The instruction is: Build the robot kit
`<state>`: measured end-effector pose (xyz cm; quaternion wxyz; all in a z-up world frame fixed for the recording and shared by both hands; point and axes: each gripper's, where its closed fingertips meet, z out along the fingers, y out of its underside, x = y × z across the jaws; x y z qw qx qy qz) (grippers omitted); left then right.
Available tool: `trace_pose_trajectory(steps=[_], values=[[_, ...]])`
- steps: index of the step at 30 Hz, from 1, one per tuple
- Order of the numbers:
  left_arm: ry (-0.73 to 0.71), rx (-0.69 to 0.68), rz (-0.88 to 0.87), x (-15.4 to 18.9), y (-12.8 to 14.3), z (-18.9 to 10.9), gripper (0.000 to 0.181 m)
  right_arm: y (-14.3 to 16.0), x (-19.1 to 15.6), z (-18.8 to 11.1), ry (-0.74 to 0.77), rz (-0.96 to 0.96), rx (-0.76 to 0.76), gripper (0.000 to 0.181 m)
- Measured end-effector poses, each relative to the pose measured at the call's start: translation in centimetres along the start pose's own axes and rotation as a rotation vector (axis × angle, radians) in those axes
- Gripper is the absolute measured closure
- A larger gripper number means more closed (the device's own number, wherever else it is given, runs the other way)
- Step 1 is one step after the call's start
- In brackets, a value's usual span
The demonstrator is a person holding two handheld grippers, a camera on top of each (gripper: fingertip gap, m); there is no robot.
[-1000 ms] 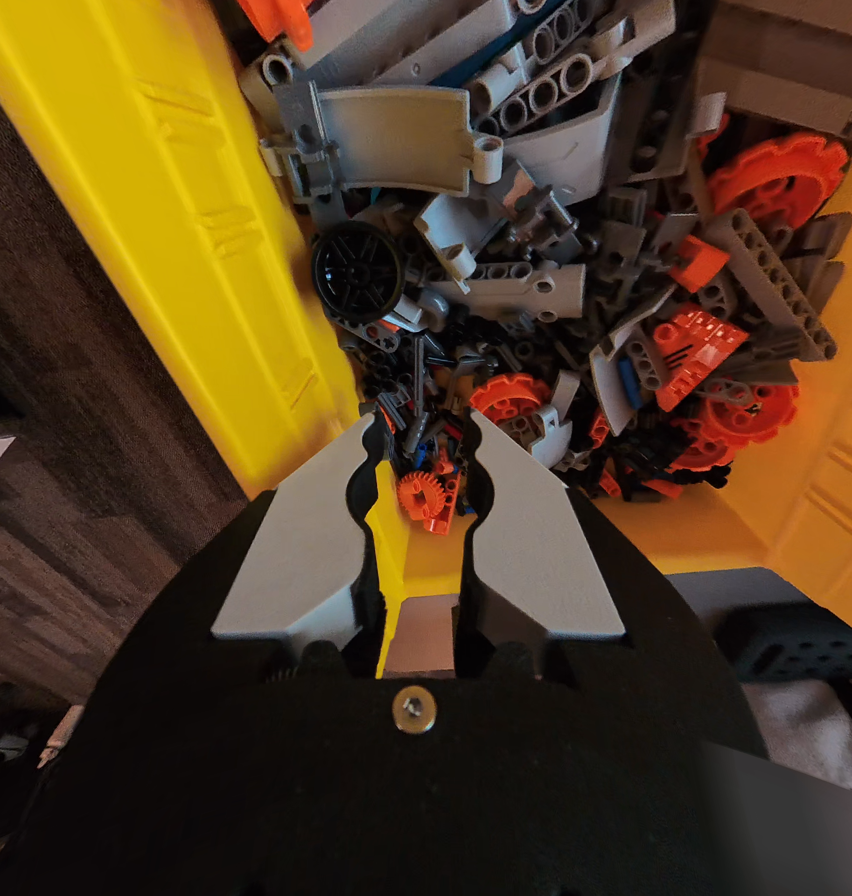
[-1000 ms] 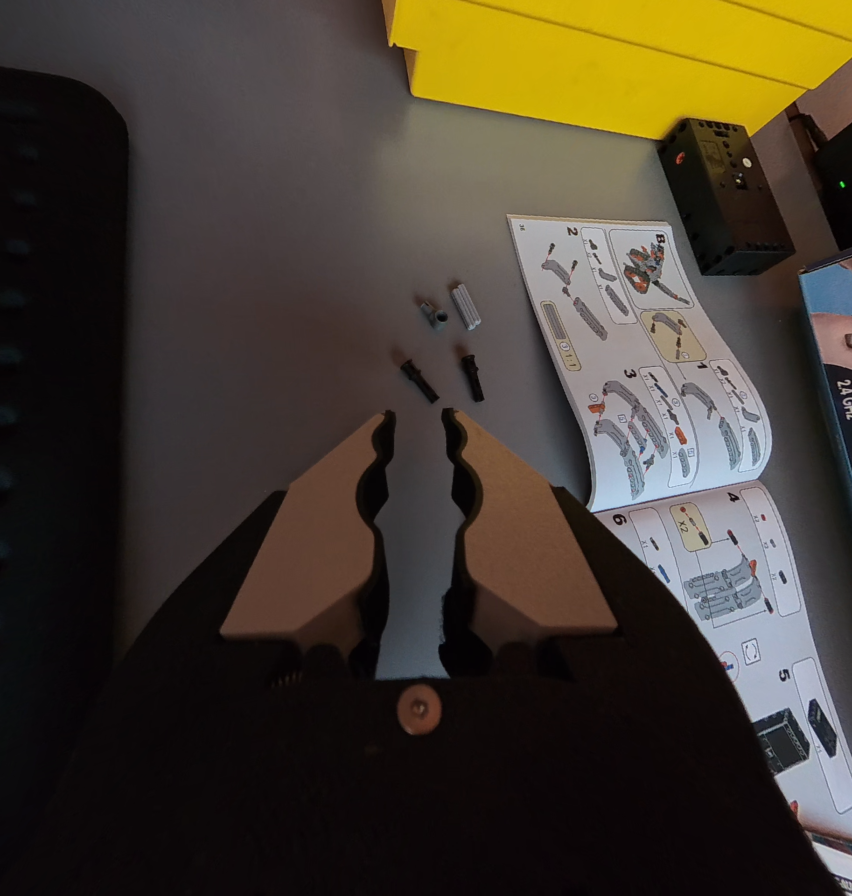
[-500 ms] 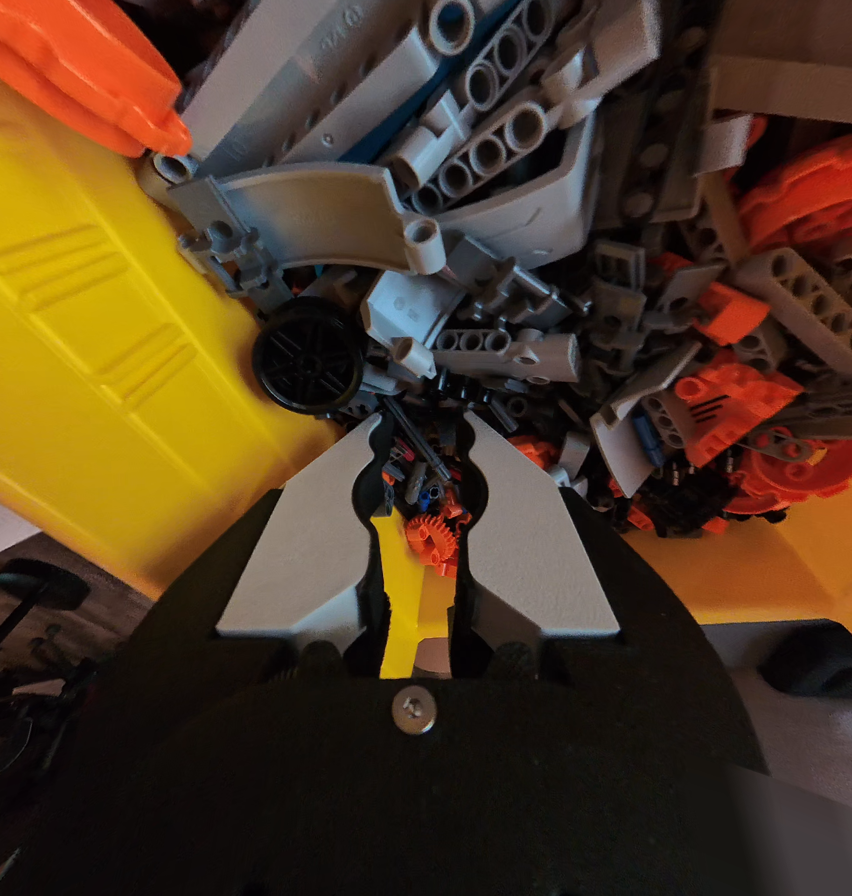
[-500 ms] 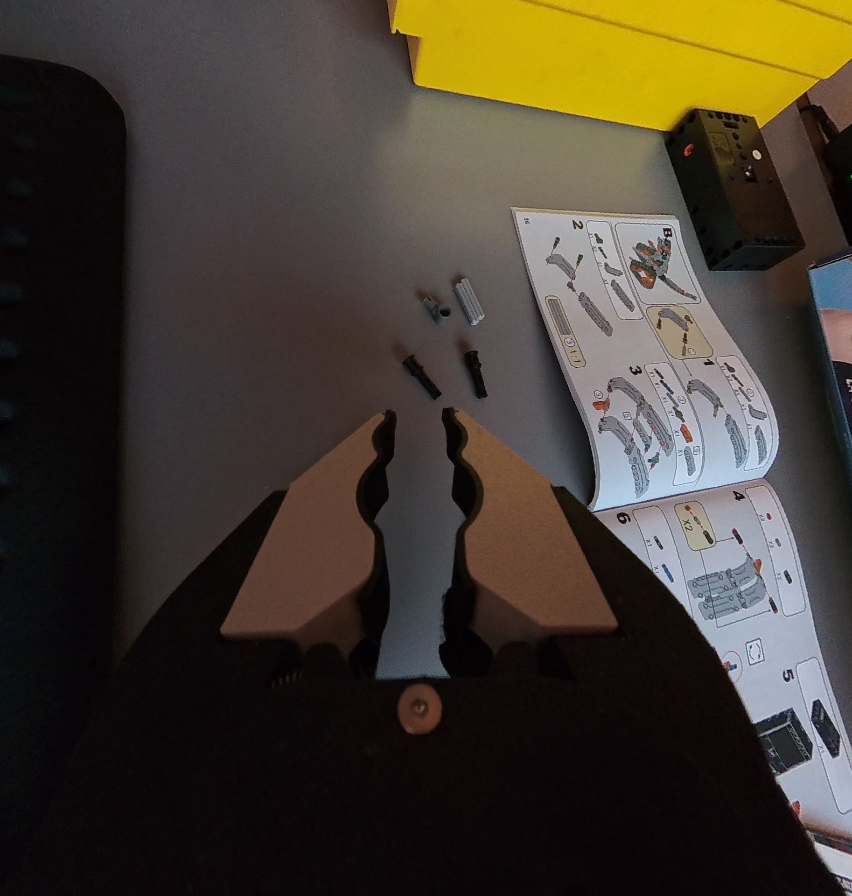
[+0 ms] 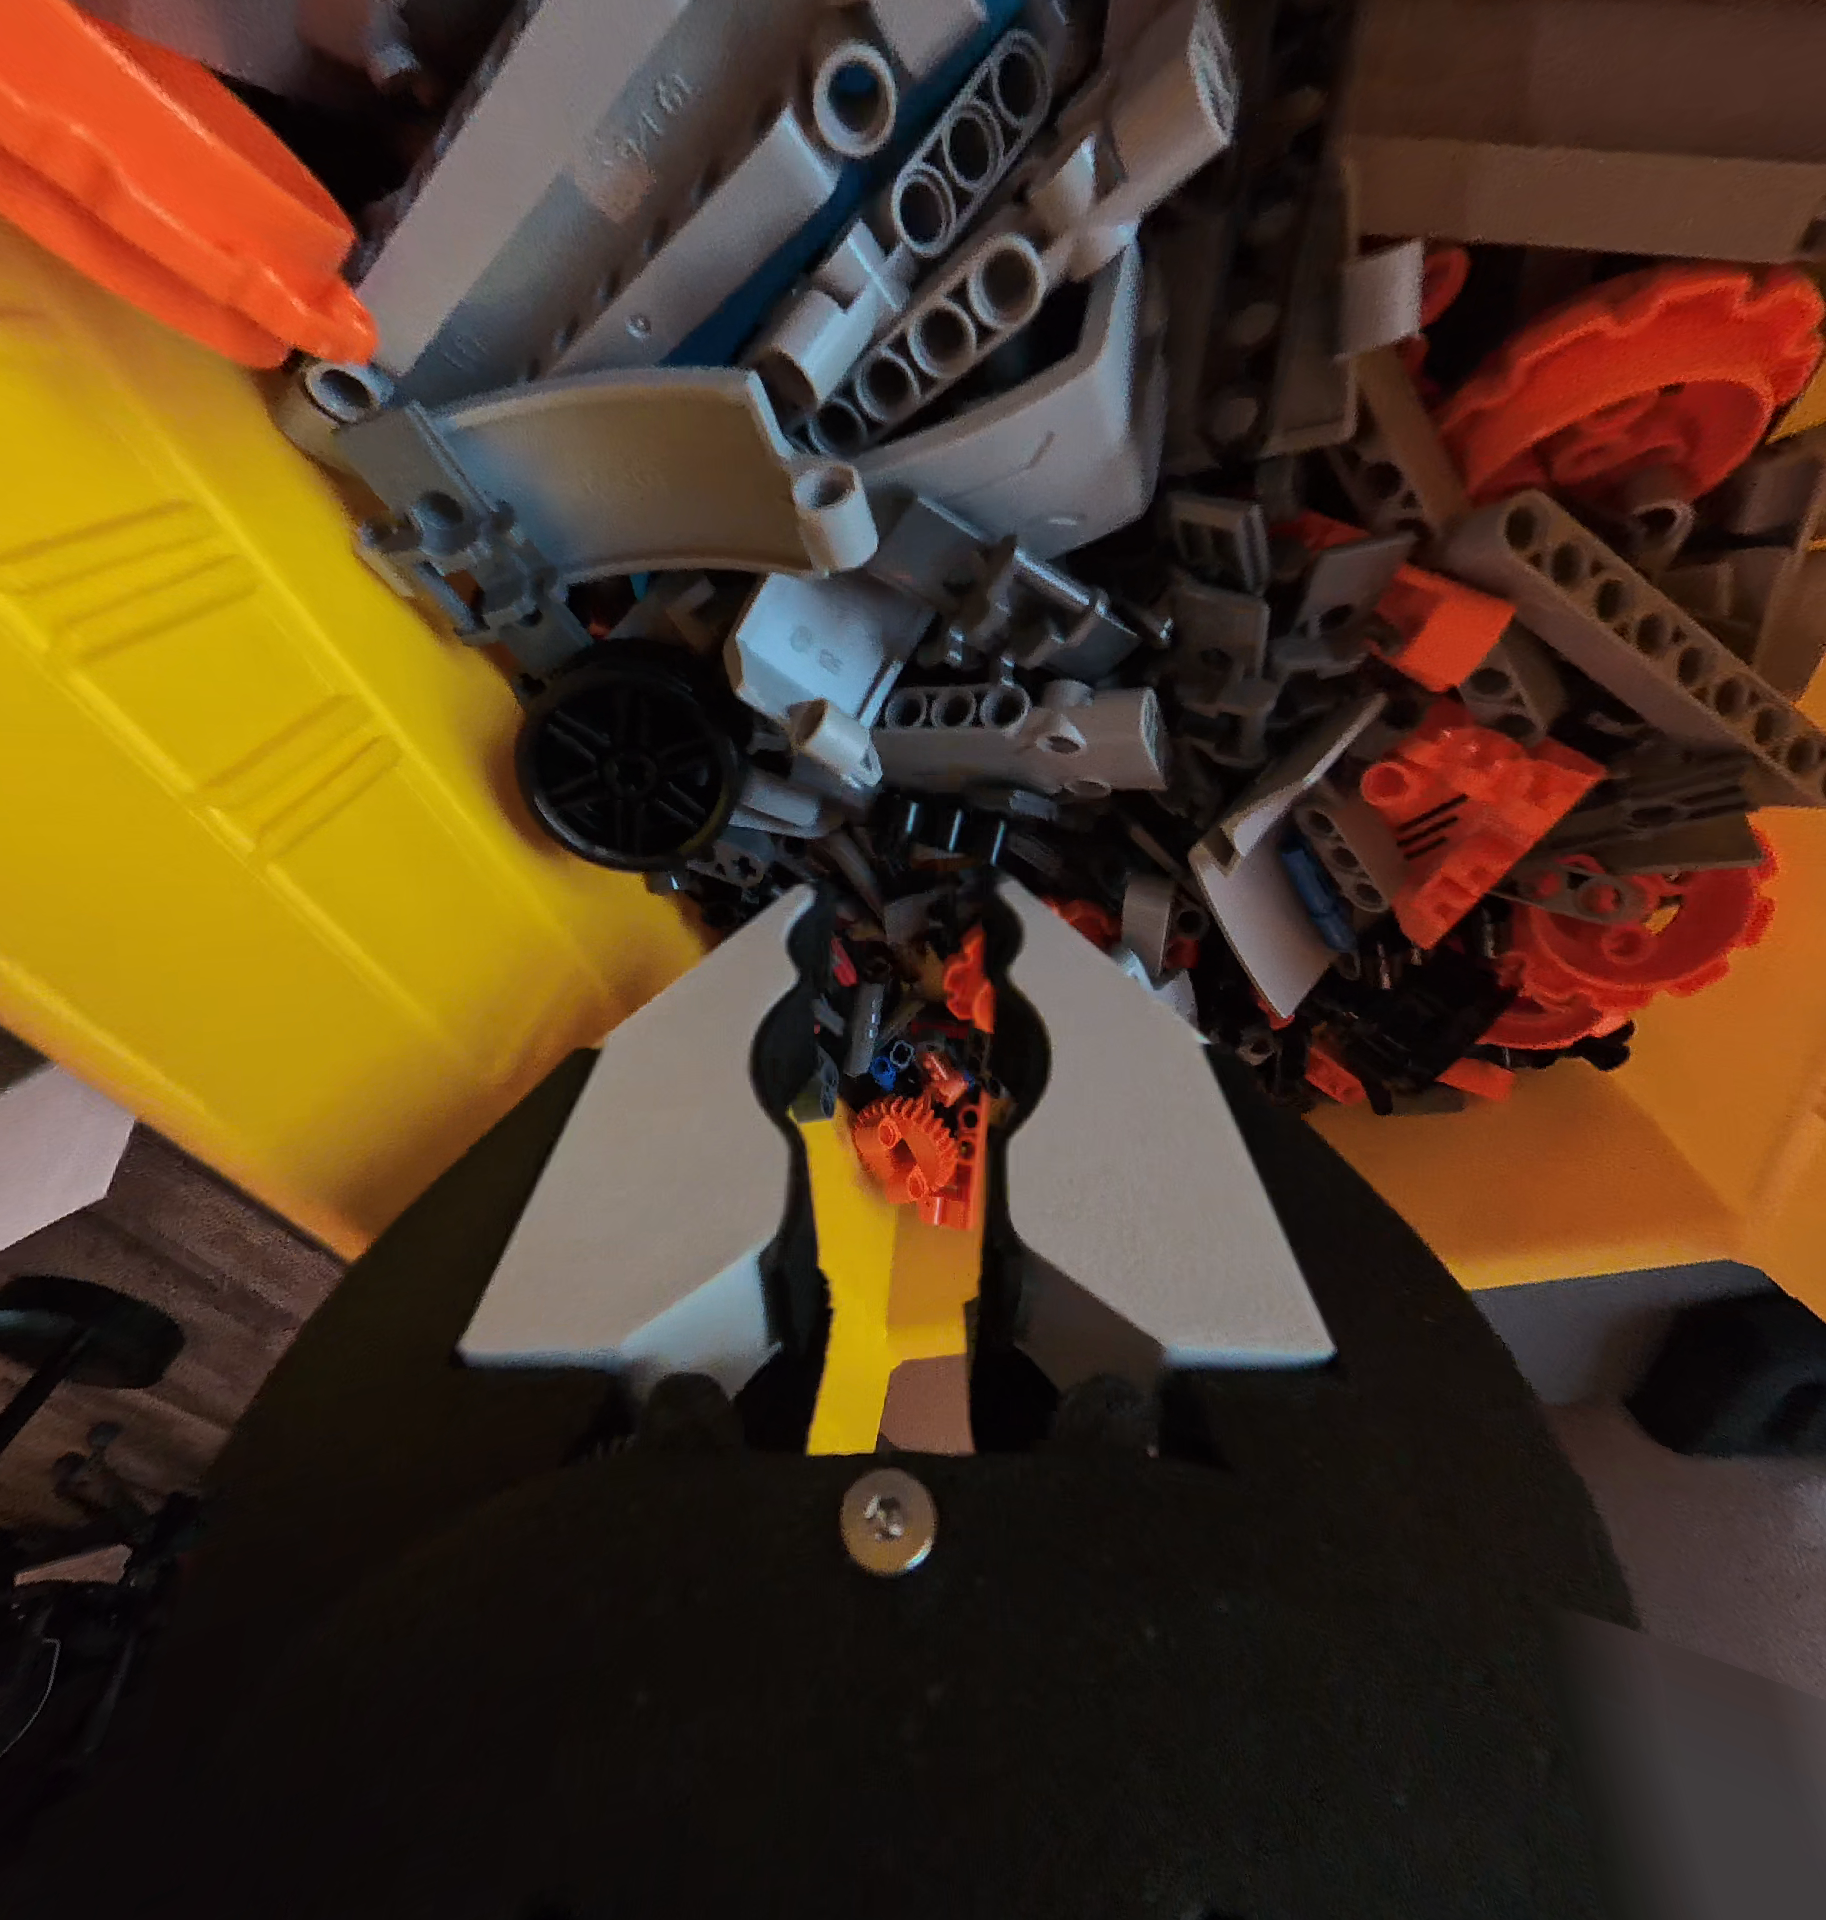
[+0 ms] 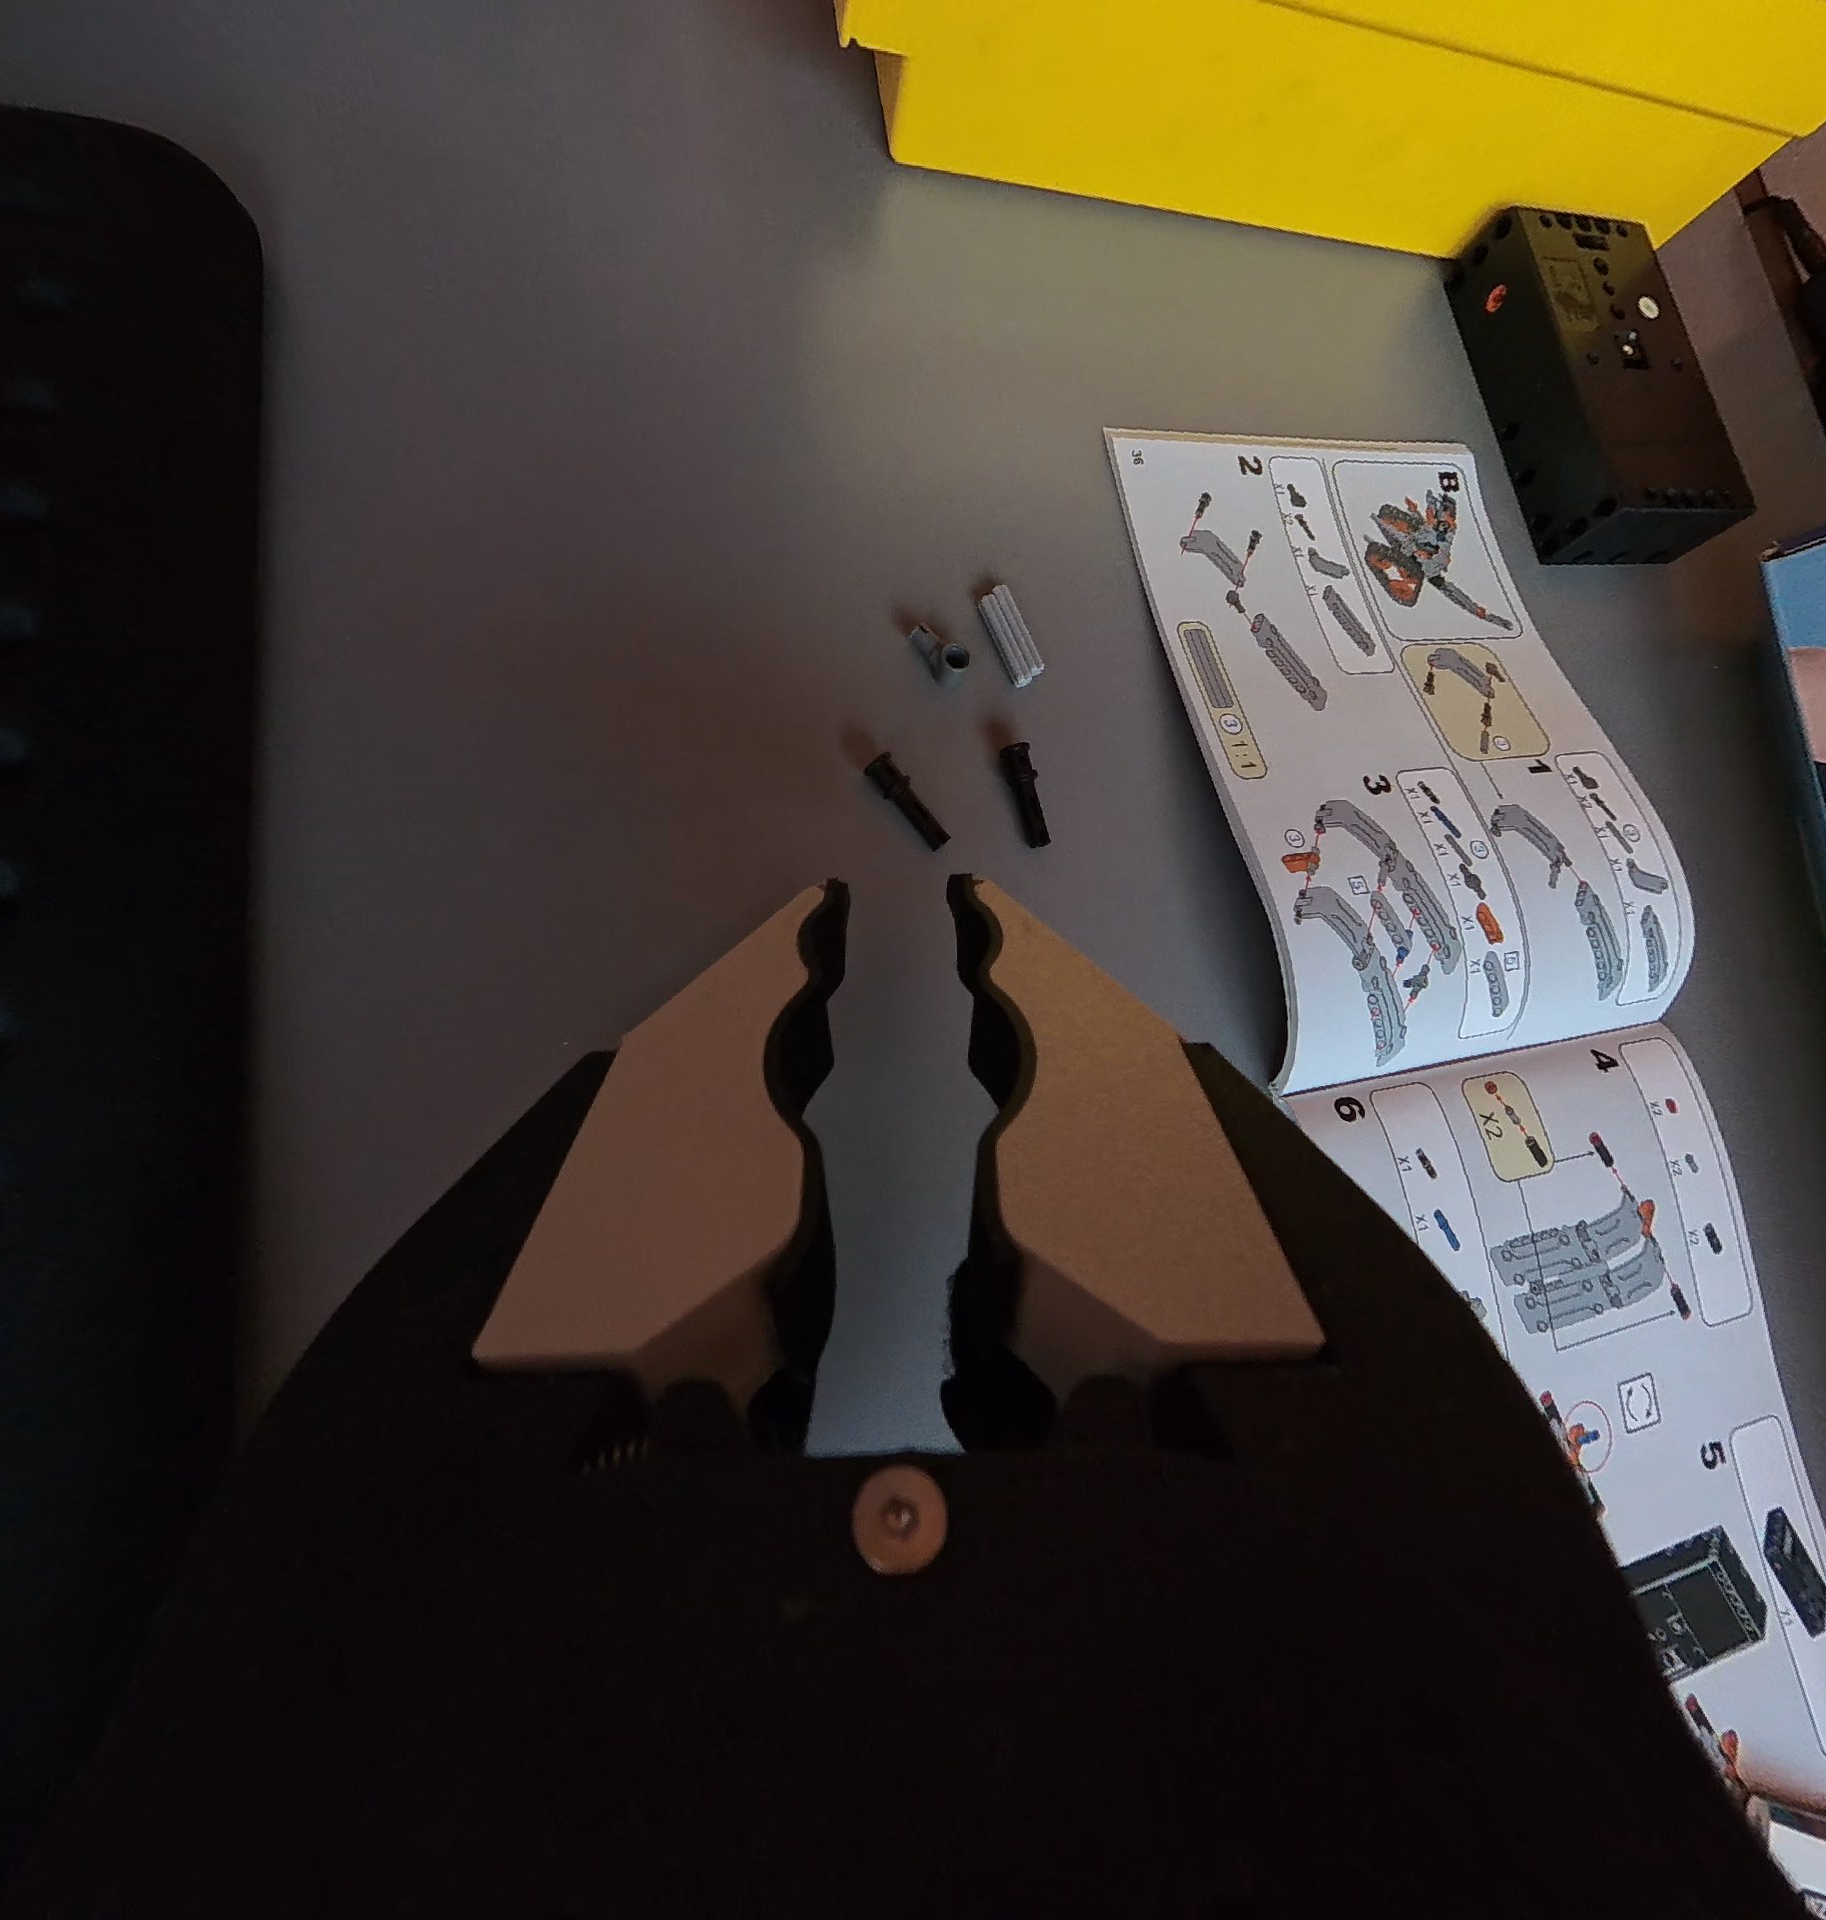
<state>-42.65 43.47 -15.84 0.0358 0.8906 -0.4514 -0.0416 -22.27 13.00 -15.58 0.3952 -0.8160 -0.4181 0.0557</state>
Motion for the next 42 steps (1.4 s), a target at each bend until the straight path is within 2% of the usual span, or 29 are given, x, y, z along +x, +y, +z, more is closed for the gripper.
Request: trace_pose_trajectory(steps=[1, 6, 12, 19, 23, 27, 29, 32, 33, 36, 37, 39, 41, 42], values=[[-0.003, 0.005, 0.004, 0.0, 0.2, -0.2, 0.151, 0.0, 0.0, 0.0, 0.0, 0.0, 0.0, 0.161], [-0.035, 0.015, 0.02, -0.6, 0.9, -1.0, 0.162, 0.0, 0.0, 0.0, 0.0, -0.002, -0.003, 0.161], [-0.007, 0.017, -0.028, -0.9, -0.4, 0.1, 0.158, 0.2, -0.1, 0.1, -0.001, -0.004, -0.01, 0.161], [0.026, -0.027, 0.002, 0.0, -0.2, 0.9, 0.178, 0.3, -0.2, 0.1, -0.004, -0.01, -0.021, 0.161], [0.087, -0.09, 0.059, 1.7, 1.4, 1.1, 0.179, 0.4, -0.2, 0.2, -0.005, -0.011, -0.026, 0.162], [0.061, -0.25, 0.083, 1.6, 5.3, 1.4, 0.178, 0.4, -0.2, 0.1, -0.005, -0.012, -0.028, 0.162], [0.039, -0.228, 0.044, 0.9, 5.7, 0.7, 0.178, 0.5, -0.2, 0.2, -0.004, -0.014, -0.033, 0.162], [0.001, -0.12, -0.063, -0.6, 4.8, -0.7, 0.178, 0.6, -0.2, 0.2, -0.004, -0.016, -0.036, 0.162], [-0.003, -0.09, -0.09, -0.9, 4.6, -1.0, 0.175, 0.6, -0.2, 0.2, -0.004, -0.015, -0.037, 0.162], [0.028, -0.024, -0.113, -0.8, 3.5, -1.6, 0.152, 0.7, -0.2, 0.2, -0.004, -0.014, -0.04, 0.162], [0.021, -0.011, -0.11, -0.9, 3.1, -1.7, 0.151, 0.7, -0.2, 0.3, -0.005, -0.014, -0.041, 0.162], [0.006, 0.006, -0.085, -0.9, 2.3, -1.8, 0.155, 0.7, -0.2, 0.3, -0.005, -0.015, -0.043, 0.162], [0.032, 0.005, -0.021, 0.1, 1.8, -1.4, 0.177, 0.7, -0.2, 0.3, -0.005, -0.015, -0.044, 0.162], [0.045, -0.014, 0.014, 0.6, 1.8, -1.0, 0.175, 0.7, -0.2, 0.3, -0.005, -0.014, -0.044, 0.162]])
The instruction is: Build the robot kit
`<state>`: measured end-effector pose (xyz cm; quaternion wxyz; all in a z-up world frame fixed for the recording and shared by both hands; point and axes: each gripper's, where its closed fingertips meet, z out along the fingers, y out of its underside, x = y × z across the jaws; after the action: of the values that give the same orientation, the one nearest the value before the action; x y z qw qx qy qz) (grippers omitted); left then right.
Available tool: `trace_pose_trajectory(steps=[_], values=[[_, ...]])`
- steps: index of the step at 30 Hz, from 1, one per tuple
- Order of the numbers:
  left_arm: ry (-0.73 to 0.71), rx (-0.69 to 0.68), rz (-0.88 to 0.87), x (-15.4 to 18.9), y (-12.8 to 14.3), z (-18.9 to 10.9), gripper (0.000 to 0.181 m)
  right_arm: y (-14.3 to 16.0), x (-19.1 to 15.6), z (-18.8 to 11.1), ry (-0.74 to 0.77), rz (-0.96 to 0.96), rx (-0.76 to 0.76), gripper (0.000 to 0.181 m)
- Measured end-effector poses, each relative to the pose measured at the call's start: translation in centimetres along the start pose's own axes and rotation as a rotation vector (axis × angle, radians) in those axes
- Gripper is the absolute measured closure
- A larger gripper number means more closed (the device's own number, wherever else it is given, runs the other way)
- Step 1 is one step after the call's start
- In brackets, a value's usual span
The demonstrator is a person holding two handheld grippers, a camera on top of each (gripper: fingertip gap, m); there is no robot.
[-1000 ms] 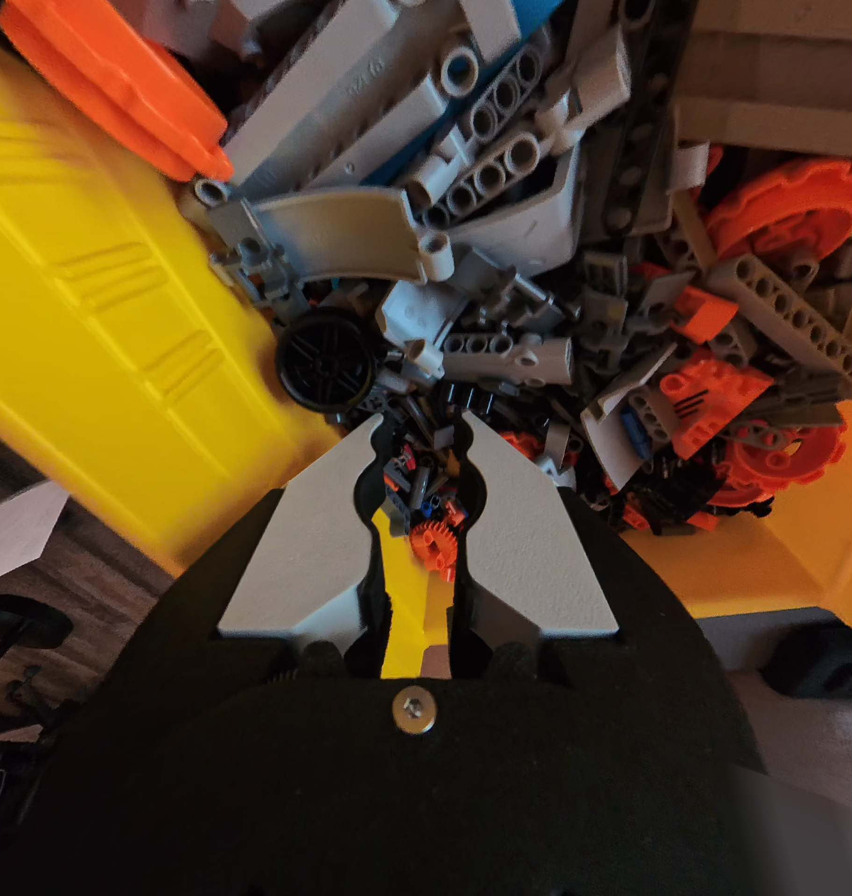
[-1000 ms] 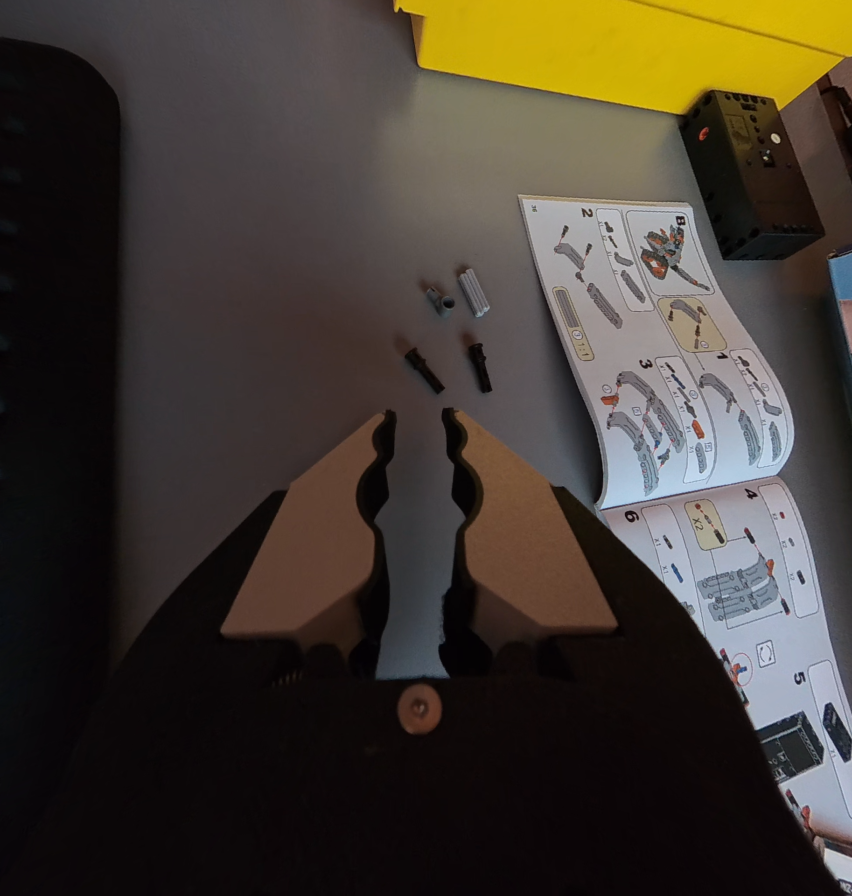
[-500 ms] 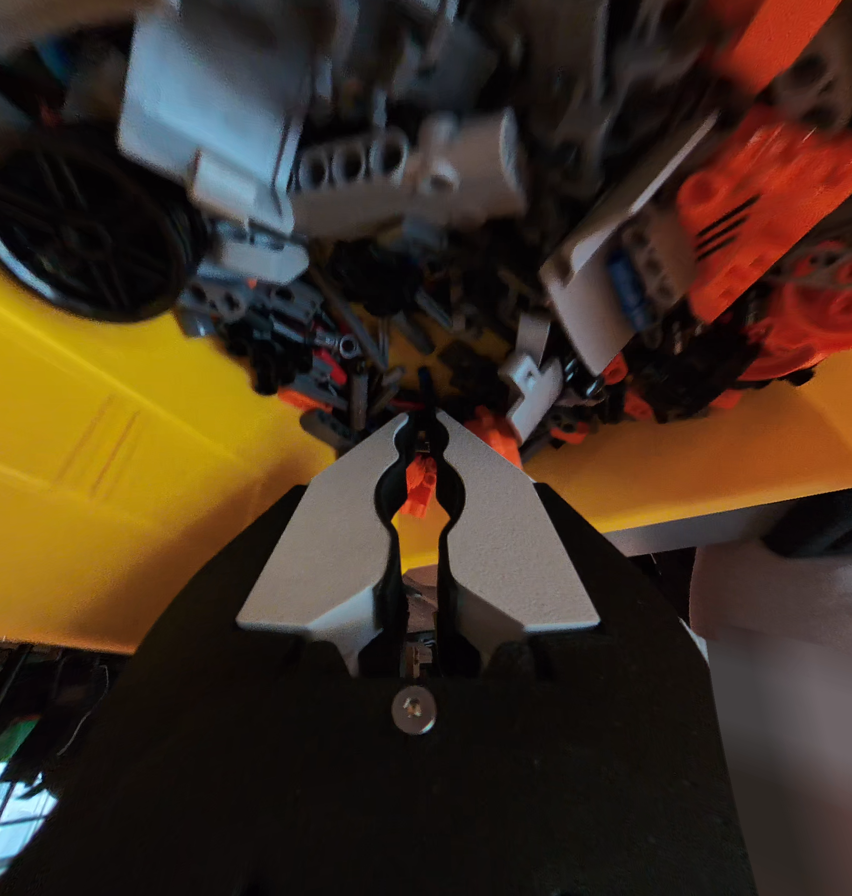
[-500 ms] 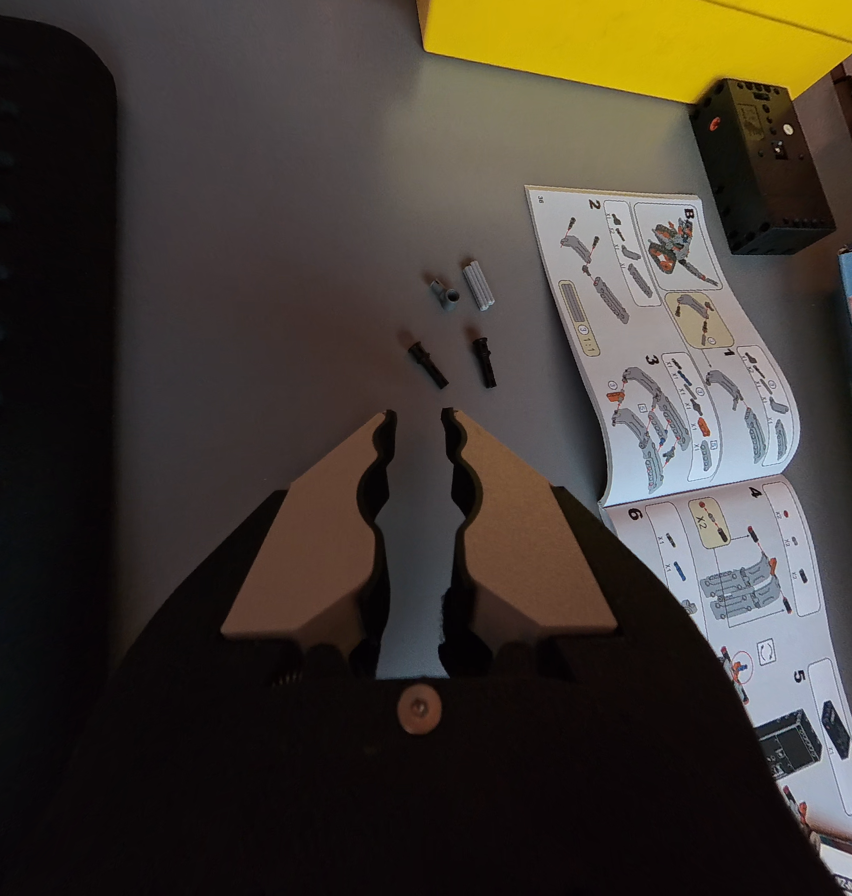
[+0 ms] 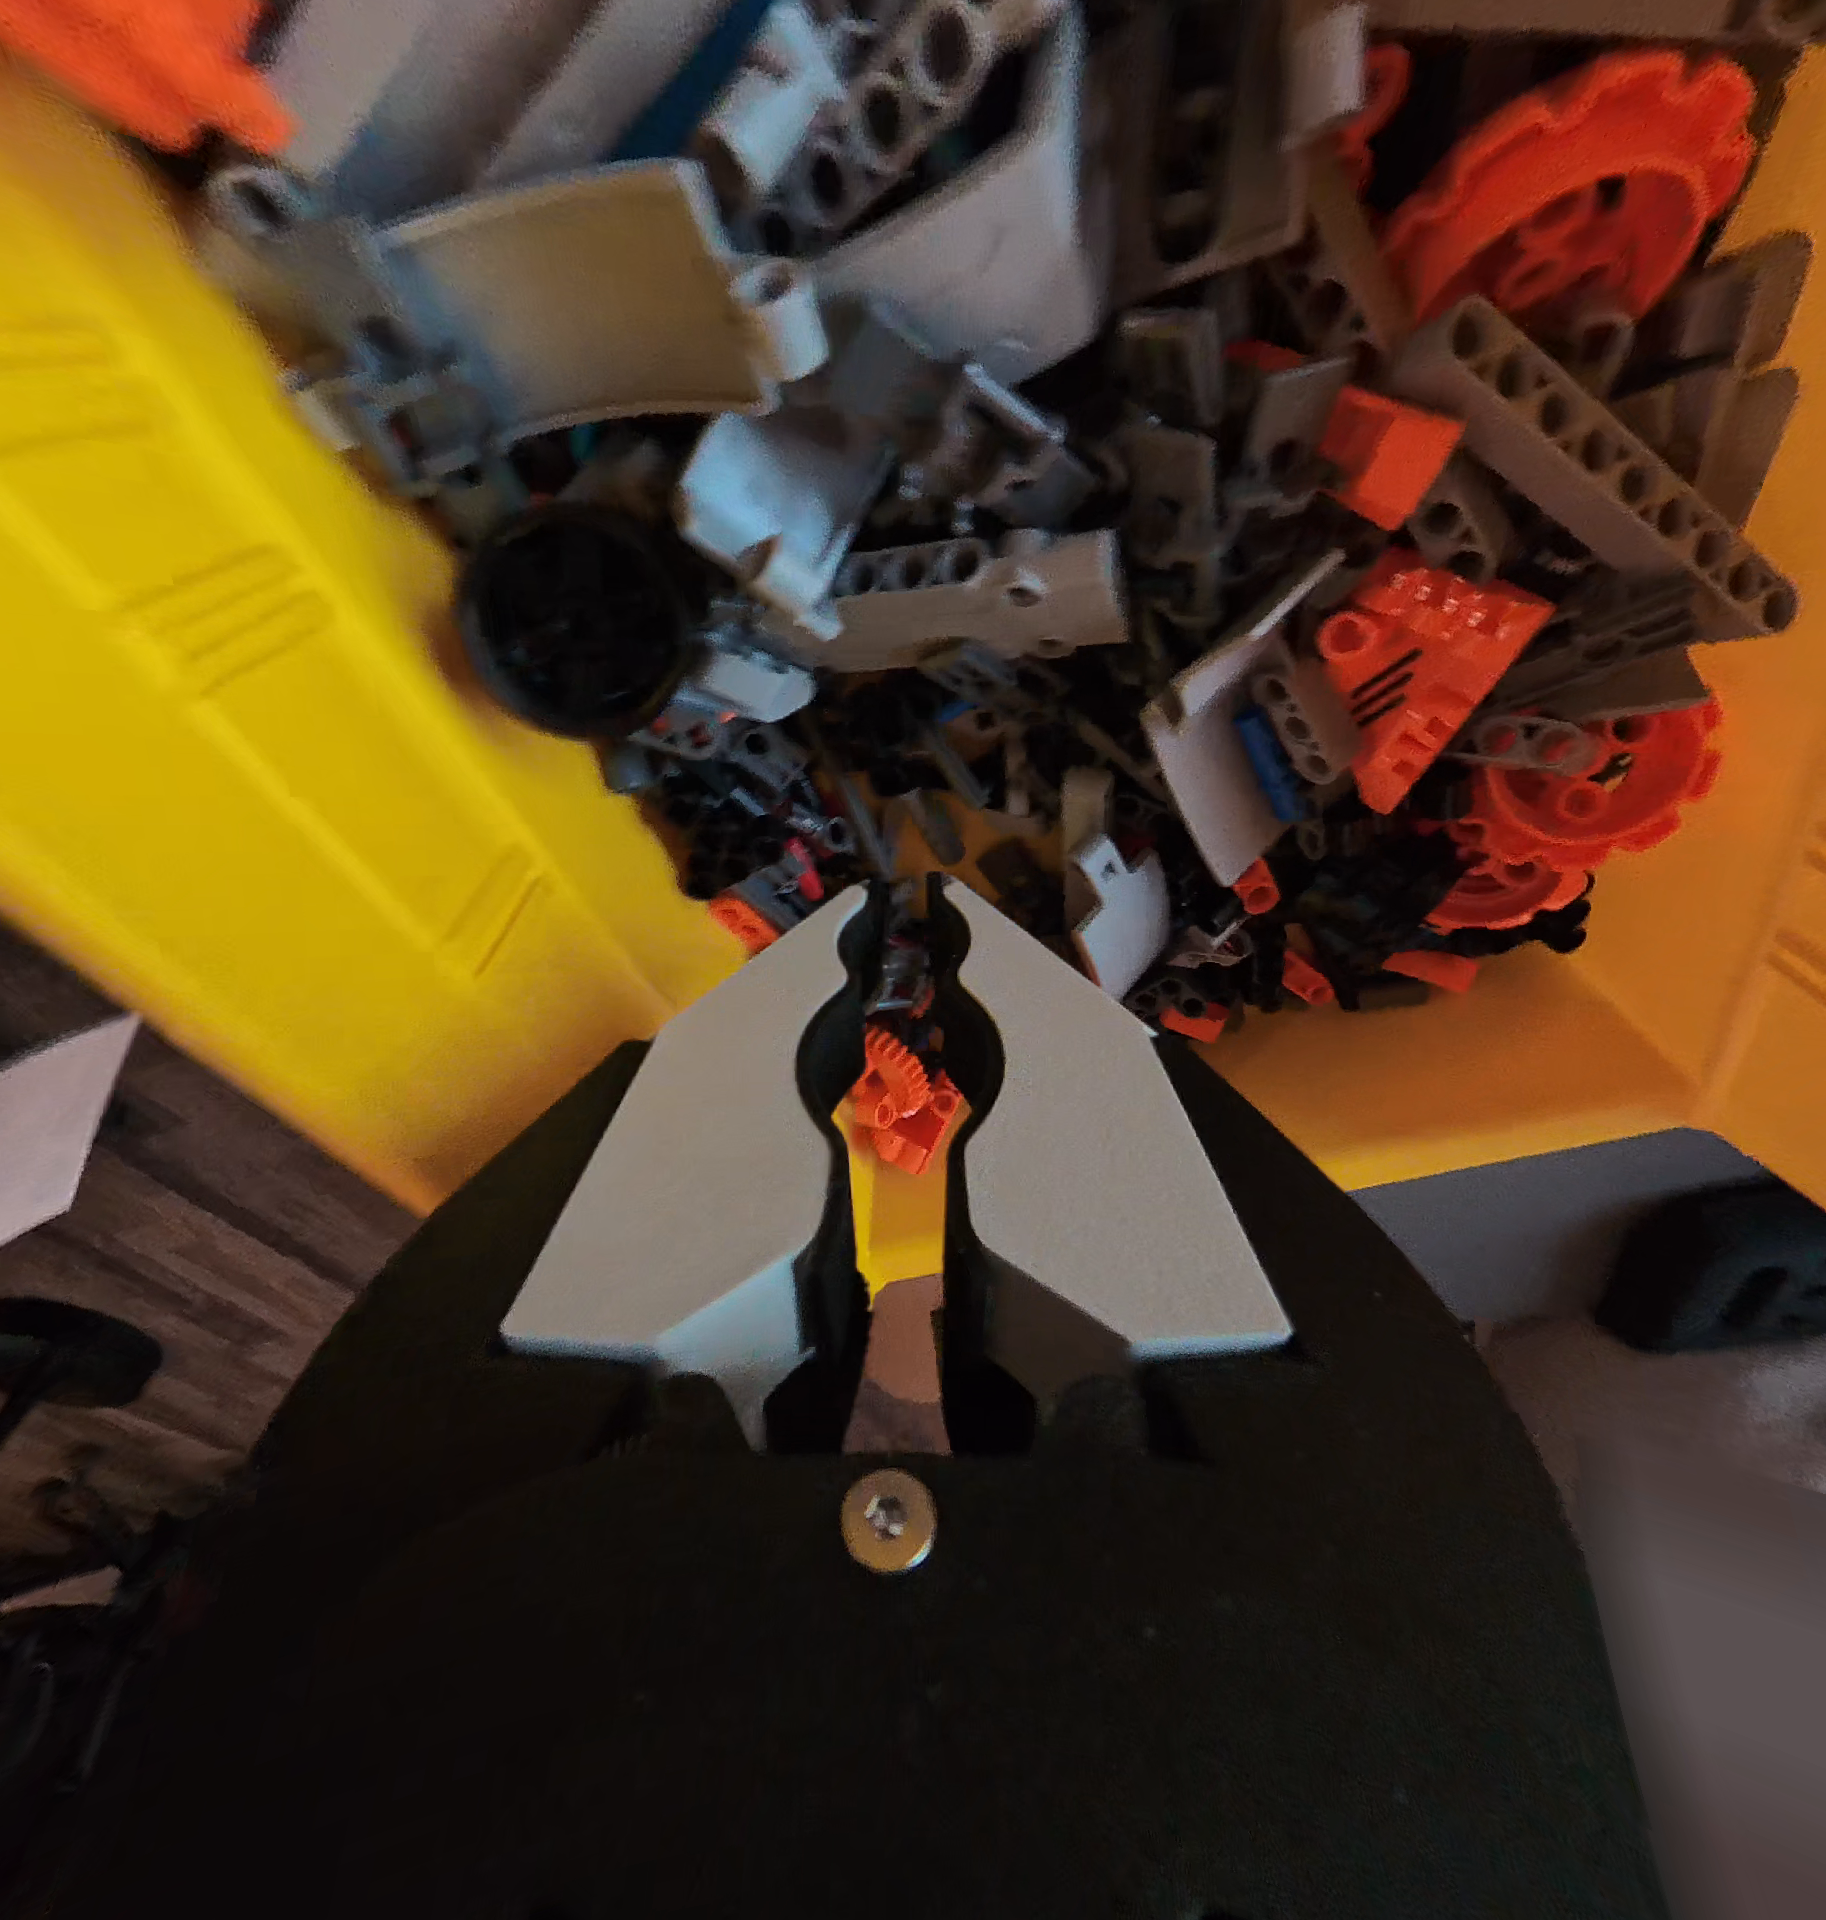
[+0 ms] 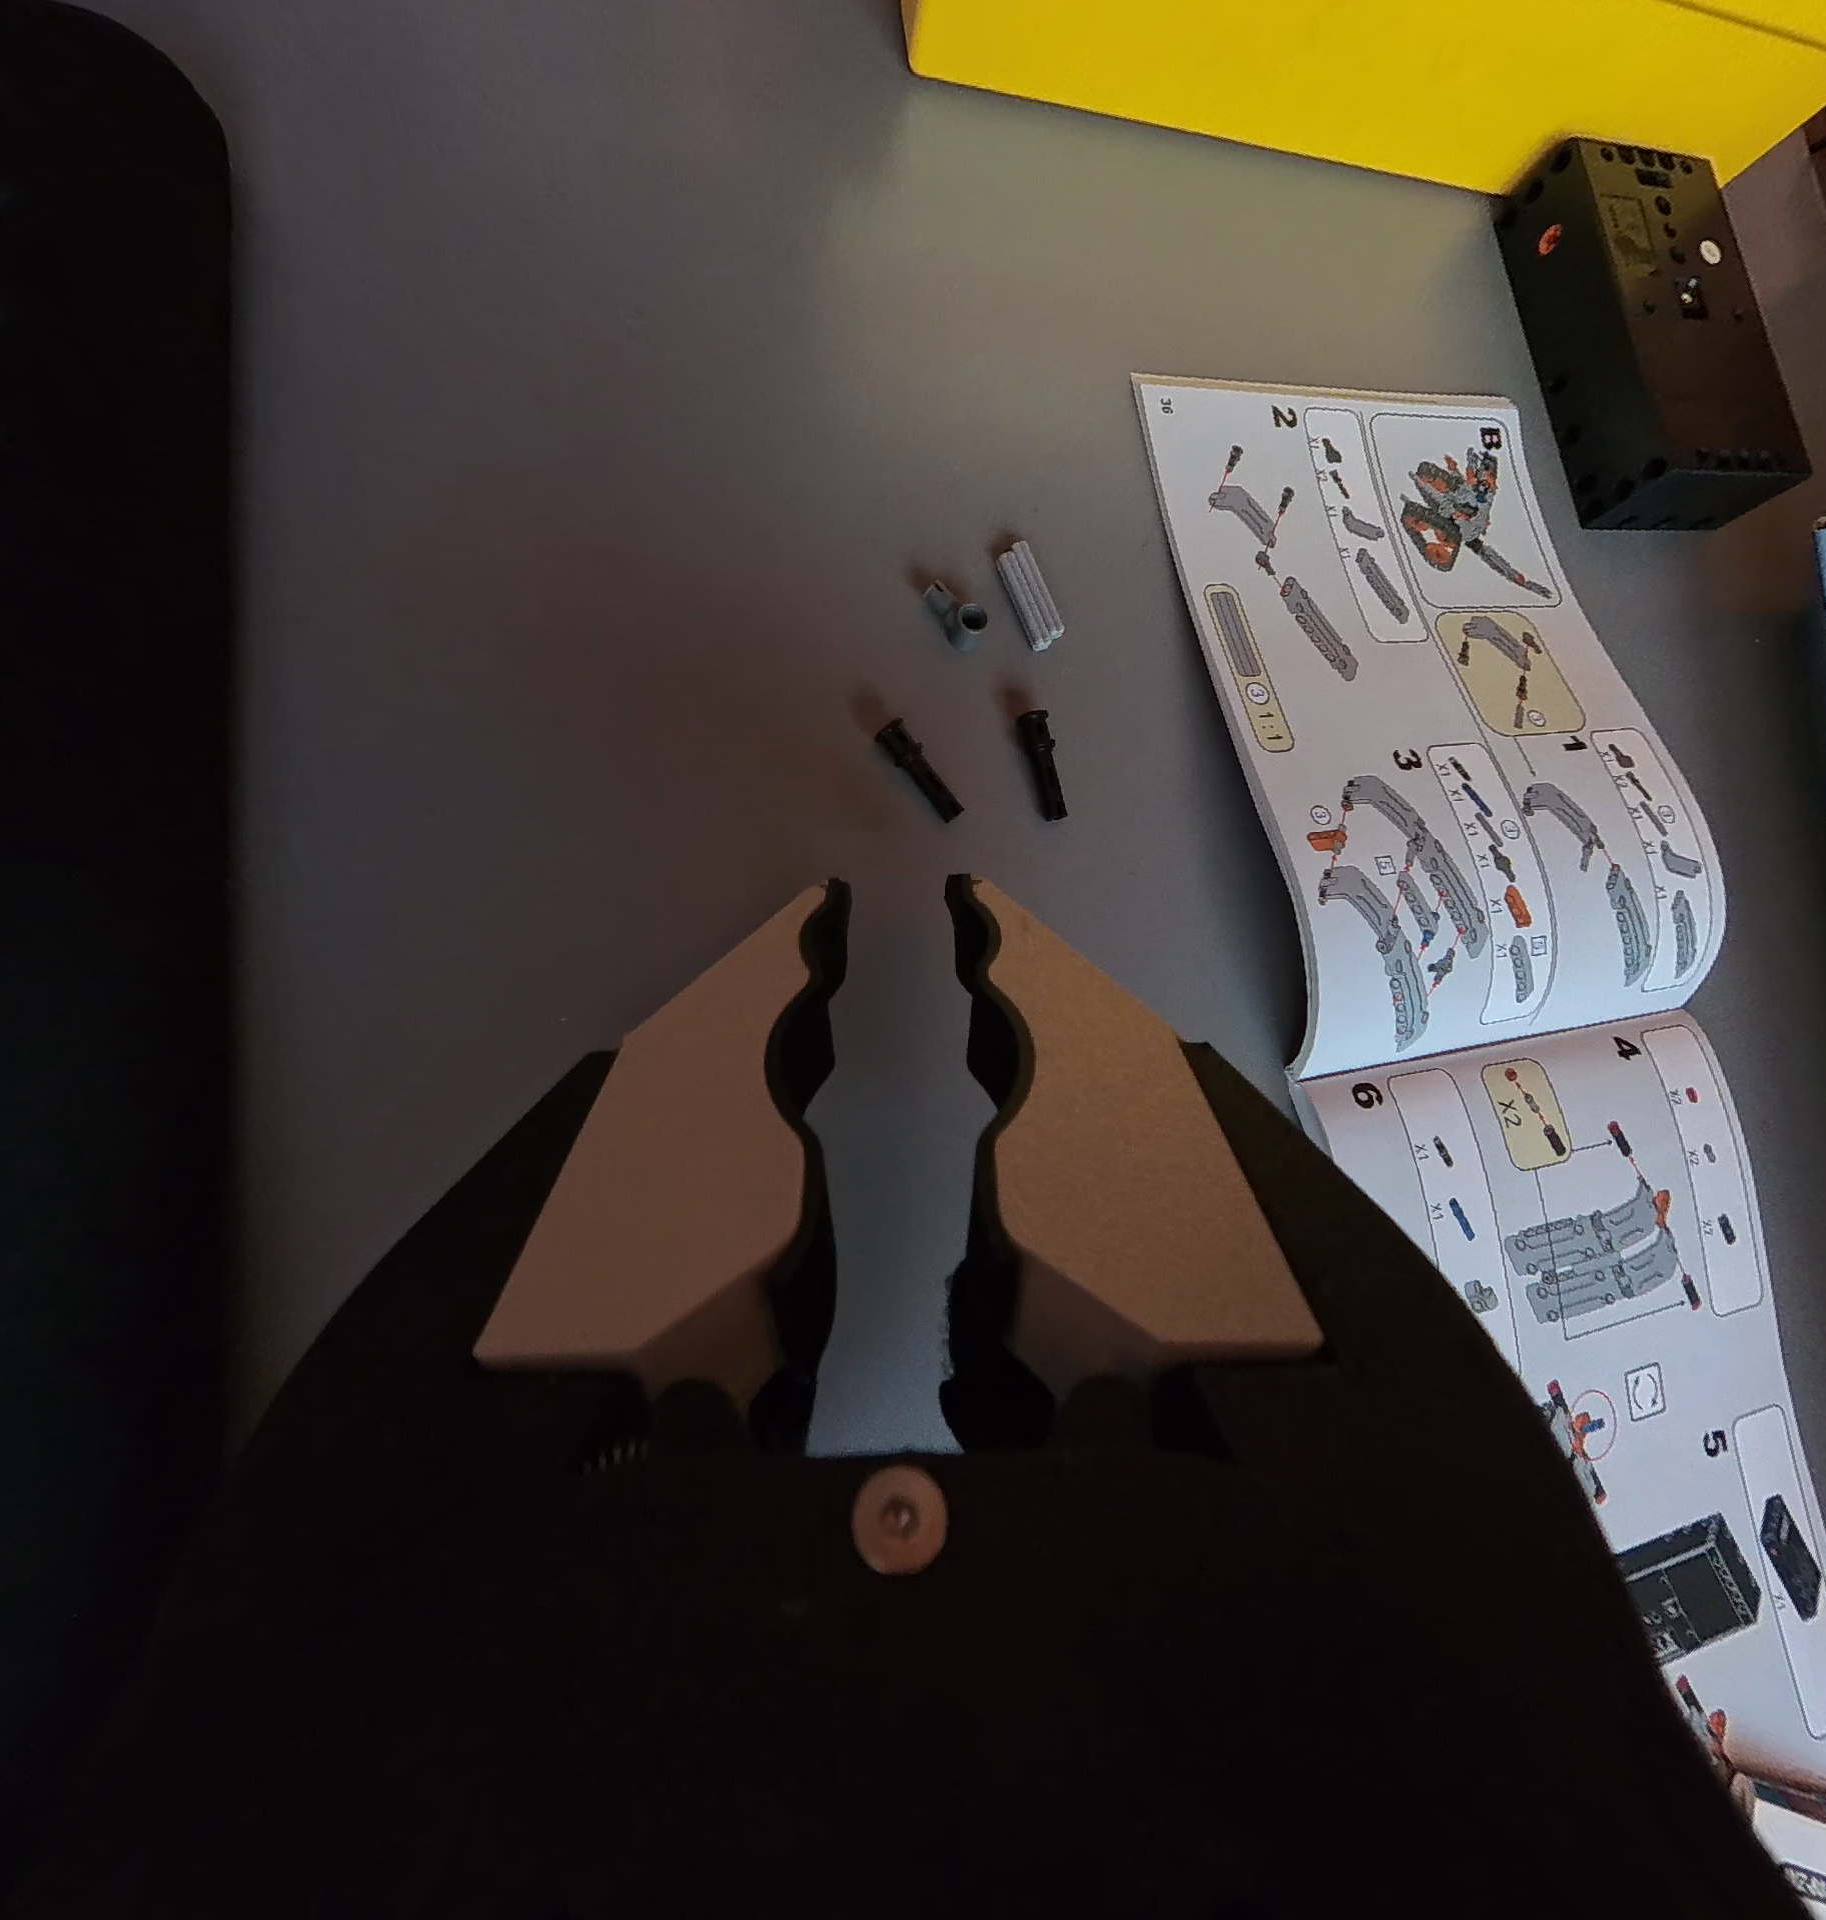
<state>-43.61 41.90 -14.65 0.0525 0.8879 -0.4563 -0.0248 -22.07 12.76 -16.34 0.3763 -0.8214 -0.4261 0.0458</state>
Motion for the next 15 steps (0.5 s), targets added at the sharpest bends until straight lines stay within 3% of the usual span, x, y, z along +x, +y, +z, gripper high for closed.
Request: trace_pose_trajectory(steps=[5, 15], values=[[0.01, -0.064, 0.108, 0.9, -0.2, 1.5, 0.181, 0.0, 0.0, -0.1, 0.001, -0.001, 0.0, 0.162], [-0.003, -0.095, 0.108, -0.1, -0.1, 2.4, 0.181, 0.1, -0.1, 0.0, -0.004, -0.003, -0.005, 0.162]])
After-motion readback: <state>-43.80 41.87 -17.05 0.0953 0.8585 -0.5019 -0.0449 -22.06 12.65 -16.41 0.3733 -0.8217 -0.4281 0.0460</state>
